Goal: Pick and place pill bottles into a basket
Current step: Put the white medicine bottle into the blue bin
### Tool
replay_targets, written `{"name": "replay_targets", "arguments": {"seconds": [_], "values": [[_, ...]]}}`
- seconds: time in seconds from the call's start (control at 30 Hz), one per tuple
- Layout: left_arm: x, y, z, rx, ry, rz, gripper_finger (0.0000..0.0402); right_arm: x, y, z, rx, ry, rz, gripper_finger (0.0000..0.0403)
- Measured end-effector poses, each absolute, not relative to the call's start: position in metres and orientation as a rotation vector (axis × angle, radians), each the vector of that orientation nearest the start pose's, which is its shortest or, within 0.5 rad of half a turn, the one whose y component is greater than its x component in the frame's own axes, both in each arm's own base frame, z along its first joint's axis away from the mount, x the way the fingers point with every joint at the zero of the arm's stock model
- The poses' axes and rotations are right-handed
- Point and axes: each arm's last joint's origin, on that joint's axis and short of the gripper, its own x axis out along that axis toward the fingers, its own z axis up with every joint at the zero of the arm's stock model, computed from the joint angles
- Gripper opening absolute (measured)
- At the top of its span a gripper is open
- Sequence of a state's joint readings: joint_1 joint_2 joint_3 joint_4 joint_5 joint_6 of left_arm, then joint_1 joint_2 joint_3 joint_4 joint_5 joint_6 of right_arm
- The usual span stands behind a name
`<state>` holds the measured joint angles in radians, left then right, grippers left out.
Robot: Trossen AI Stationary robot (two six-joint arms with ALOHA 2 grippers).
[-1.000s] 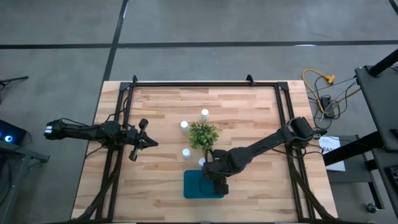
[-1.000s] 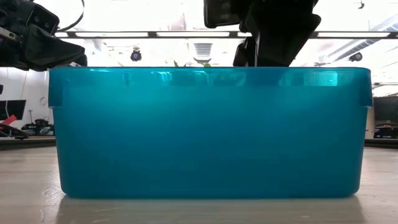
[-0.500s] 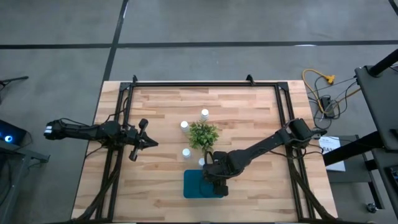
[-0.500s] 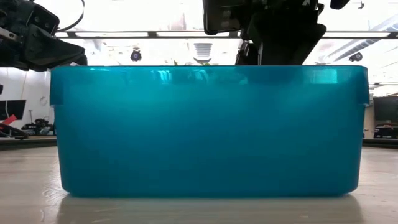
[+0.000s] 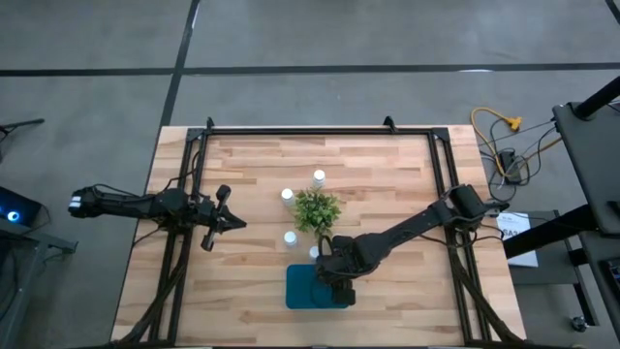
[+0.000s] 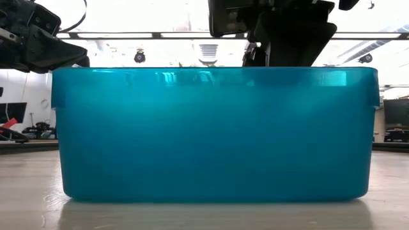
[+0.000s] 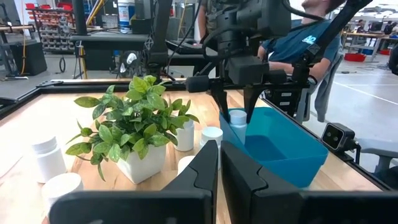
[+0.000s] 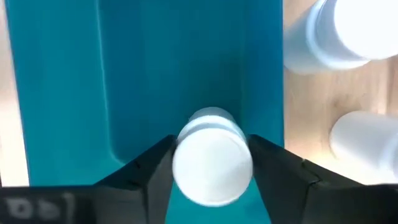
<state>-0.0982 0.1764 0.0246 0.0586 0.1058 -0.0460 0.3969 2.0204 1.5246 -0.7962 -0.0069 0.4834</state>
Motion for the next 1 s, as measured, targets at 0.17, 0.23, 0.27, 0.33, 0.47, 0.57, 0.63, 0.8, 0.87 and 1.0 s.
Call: {"name": "replay_targets", "arguments": {"seconds": [0.17, 0.23, 0.27, 0.33, 0.47, 0.57, 0.63, 0.8, 0.87, 1.0], "values": [[0.107, -0.014, 0.163, -0.046, 0.098, -0.202, 0.0001, 0.373, 0.157, 0.182, 0.162, 1.33, 0.023, 0.0218], [0.107, -0.014, 0.163, -0.046, 0.098, -0.202, 0.0001, 0.373, 0.157, 0.182, 0.163, 1.328, 0.023, 0.0217], [0.107, -0.014, 0.163, -0.046, 0.098, -0.202, 0.0001, 0.373, 0.157, 0.182, 0.163, 1.328, 0.023, 0.0216], [0.107, -0.014, 0.163, -0.046, 0.098, -0.202, 0.0001, 0.373, 0.157, 0.182, 0.163, 1.328, 0.023, 0.0211], [0.107, -0.014, 0.163, -0.046, 0.098, -0.202, 0.0001, 0.373, 0.157, 0.183, 0.164, 1.325, 0.025, 0.0202], [0.107, -0.014, 0.163, -0.046, 0.098, -0.202, 0.0001, 0.373, 0.157, 0.183, 0.162, 1.329, 0.023, 0.0197], [0.107, -0.014, 0.163, -0.046, 0.098, -0.202, 0.0001, 0.372, 0.156, 0.184, 0.162, 1.331, 0.023, 0.0194], [0.107, -0.014, 0.163, -0.046, 0.098, -0.202, 0.0001, 0.374, 0.158, 0.19, 0.172, 1.327, 0.056, 0.0192], [0.107, -0.014, 0.163, -0.046, 0.097, -0.202, 0.0001, 0.375, 0.158, 0.194, 0.165, 1.316, 0.069, 0.0192], [0.107, -0.014, 0.163, -0.046, 0.098, -0.202, 0.0001, 0.375, 0.158, 0.196, 0.166, 1.308, 0.072, 0.0192]]}}
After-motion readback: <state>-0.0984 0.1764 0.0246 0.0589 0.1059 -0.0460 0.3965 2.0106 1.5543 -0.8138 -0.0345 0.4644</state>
